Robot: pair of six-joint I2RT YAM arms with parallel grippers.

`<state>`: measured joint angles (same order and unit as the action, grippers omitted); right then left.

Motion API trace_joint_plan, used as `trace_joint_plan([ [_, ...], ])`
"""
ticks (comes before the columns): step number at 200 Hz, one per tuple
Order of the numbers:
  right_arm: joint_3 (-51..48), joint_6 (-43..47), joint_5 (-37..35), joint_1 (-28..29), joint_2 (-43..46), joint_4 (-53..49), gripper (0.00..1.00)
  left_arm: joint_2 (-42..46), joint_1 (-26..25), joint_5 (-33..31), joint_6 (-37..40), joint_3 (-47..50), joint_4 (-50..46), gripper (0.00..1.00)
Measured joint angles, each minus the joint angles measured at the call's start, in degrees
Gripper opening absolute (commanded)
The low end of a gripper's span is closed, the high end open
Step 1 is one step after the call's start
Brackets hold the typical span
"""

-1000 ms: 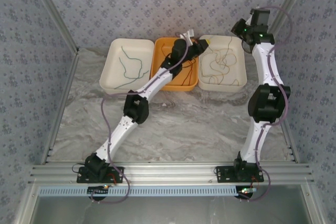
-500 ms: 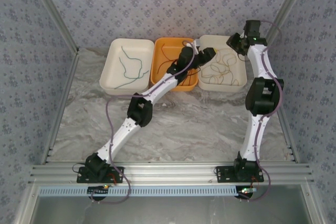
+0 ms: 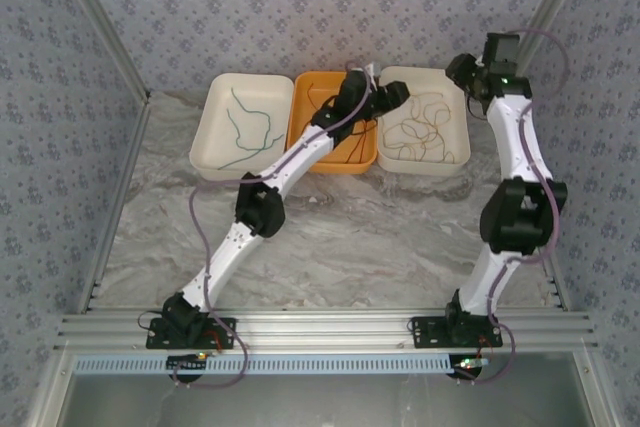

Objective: Untangle the cables

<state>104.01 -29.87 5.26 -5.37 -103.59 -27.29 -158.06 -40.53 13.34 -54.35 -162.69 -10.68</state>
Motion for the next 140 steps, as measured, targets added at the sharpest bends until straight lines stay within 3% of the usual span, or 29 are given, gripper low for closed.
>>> trace_joint_plan([
  [39, -18.9, 0.9, -2.2, 0.3, 19.2, 7.1, 0.51, 15.0, 2.0, -4.6, 6.9, 4.6, -10.7, 0.52],
  [88, -34.5, 2.2, -4.2, 2.2, 35.5, 8.2, 0.60, 47.6, 9.6, -7.7, 8.4, 60.9, 5.5, 0.51],
  [91, -35.4, 2.4, -4.5, 2.4, 36.5, 8.4, 0.69, 49.0, 10.3, -7.9, 8.4, 64.5, 6.4, 0.51],
  [96, -36.8, 2.7, -4.8, 2.8, 38.1, 8.3, 0.93, 51.3, 11.3, -8.4, 8.3, 69.3, 7.5, 0.52],
  [99, -37.8, 2.3, -5.1, 3.0, 39.3, 8.2, 0.98, 52.8, 12.0, -8.5, 8.2, 72.2, 7.8, 0.52],
  [114, -42.1, 2.9, -6.6, 4.0, 44.3, 7.6, 0.99, 60.7, 15.6, -9.9, 7.9, 86.9, 9.6, 0.57],
  [137, -49.0, 2.8, -9.6, 4.9, 52.1, 6.8, 0.99, 74.9, 20.2, -12.3, 7.3, 104.0, 8.7, 0.76],
  [138, -49.2, 2.8, -9.7, 4.9, 52.3, 6.8, 0.99, 75.9, 20.4, -12.5, 7.6, 104.8, 8.5, 0.77],
  [140, -49.9, 2.7, -10.1, 5.0, 53.1, 6.6, 0.99, 77.6, 20.7, -12.7, 8.0, 105.9, 8.2, 0.88],
])
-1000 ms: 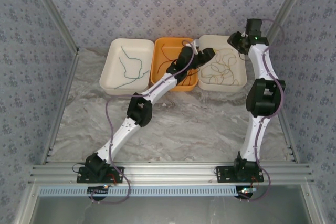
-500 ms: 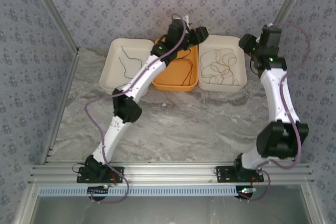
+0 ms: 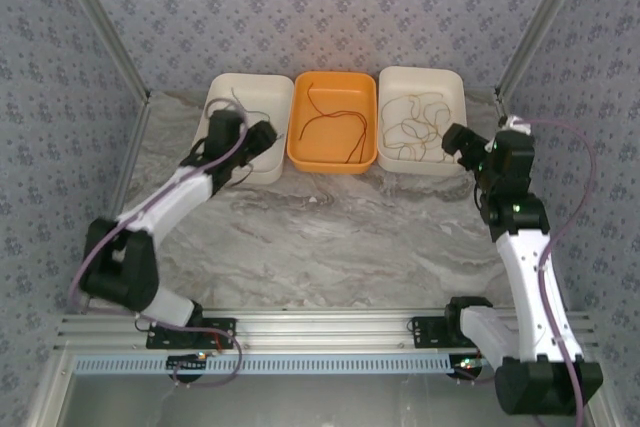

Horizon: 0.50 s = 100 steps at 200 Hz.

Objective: Untangle the cables

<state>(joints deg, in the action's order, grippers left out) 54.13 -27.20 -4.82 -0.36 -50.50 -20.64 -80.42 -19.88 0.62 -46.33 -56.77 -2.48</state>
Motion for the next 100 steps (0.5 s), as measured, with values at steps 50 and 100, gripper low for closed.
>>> trace_joint_plan([
  [50, -11.9, -4.1, -14.4, 4.2, 10.5, -3.5, 0.99, 32.5, 4.2, -6.2, 1.6, 18.6, -4.0, 0.99],
  [100, -29.5, 8.0, -20.8, 12.4, 9.1, 13.6, 0.99, 37.4, 6.0, -22.0, 0.5, 23.6, -20.3, 0.99],
])
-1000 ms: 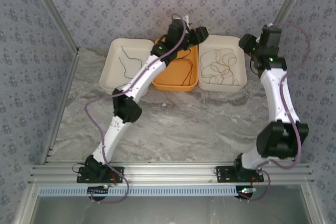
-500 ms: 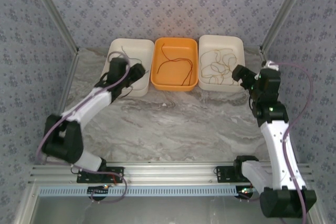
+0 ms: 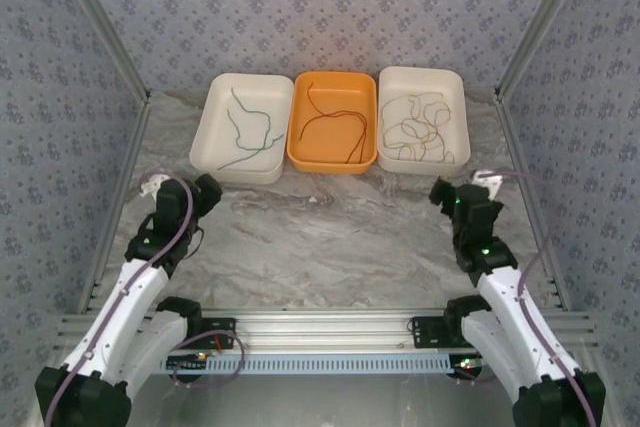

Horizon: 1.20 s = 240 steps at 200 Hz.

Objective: Untangle the cables

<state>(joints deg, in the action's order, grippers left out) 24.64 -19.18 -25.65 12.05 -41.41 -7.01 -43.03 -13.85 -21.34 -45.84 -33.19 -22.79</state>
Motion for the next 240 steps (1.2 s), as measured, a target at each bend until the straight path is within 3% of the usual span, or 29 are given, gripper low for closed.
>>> trace_joint_plan([
  [24, -3.9, 7.4, -2.8, 3.0, -5.6, 4.3, 0.99, 5.9, 0.5, -5.6, 7.4, 8.0, 1.7, 0.99],
  [46, -6.1, 10.4, -4.2, 2.7, -8.6, 11.9, 0.99, 12.8, 2.6, -6.4, 15.1, 14.5, 4.9, 0.99],
  [86, -10.4, 12.2, -4.1, -1.3, -15.0, 22.8, 0.99, 13.9, 6.0, -5.3, 29.2, 22.6, 23.8, 0.99],
  [120, -10.8, 13.7, -2.8, -3.5, -20.1, 31.3, 0.99, -0.7, 12.0, -2.8, 32.1, 26.6, 37.8, 0.99],
  [170, -9.3, 16.6, 2.3, -6.7, -30.4, 42.2, 0.99, -26.3, 12.7, 1.8, 36.1, 19.5, 55.7, 0.99],
  [218, -7.5, 18.3, 10.9, -11.7, -41.2, 53.4, 0.99, -42.4, 13.7, 5.5, 39.3, 15.1, 71.3, 0.99],
  [240, -7.0, 18.7, 12.7, -11.5, -45.3, 54.7, 0.99, -44.5, 14.0, 7.0, 39.8, 15.1, 72.6, 0.99],
])
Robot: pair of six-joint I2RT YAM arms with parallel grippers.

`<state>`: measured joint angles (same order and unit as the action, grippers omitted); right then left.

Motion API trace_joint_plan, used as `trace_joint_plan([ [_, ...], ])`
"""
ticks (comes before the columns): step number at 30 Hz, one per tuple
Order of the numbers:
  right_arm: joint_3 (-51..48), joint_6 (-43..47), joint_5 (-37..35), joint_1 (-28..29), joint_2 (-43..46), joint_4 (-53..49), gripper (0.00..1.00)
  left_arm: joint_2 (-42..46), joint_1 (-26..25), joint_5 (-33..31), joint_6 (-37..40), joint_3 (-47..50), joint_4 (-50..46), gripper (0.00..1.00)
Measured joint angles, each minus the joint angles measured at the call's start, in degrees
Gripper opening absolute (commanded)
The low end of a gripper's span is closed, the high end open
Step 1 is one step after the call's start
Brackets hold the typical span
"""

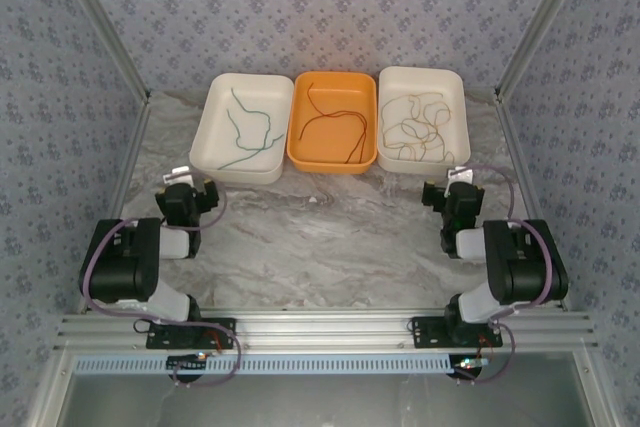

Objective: Untangle the cables

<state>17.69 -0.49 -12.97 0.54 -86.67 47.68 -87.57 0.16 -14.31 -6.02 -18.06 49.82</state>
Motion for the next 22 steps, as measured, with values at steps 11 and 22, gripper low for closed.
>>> trace_joint_plan([
  [11, 3.0, 0.0, 3.0, -0.7, -0.5, -0.2, 0.99, 0.0, 0.0, 1.9, 1.1, -3.2, -0.8, 0.99],
  [22, 3.0, 0.0, 3.4, -0.7, -0.5, -0.2, 0.99, 0.0, 0.0, 1.9, 1.1, -3.2, -0.8, 0.99],
])
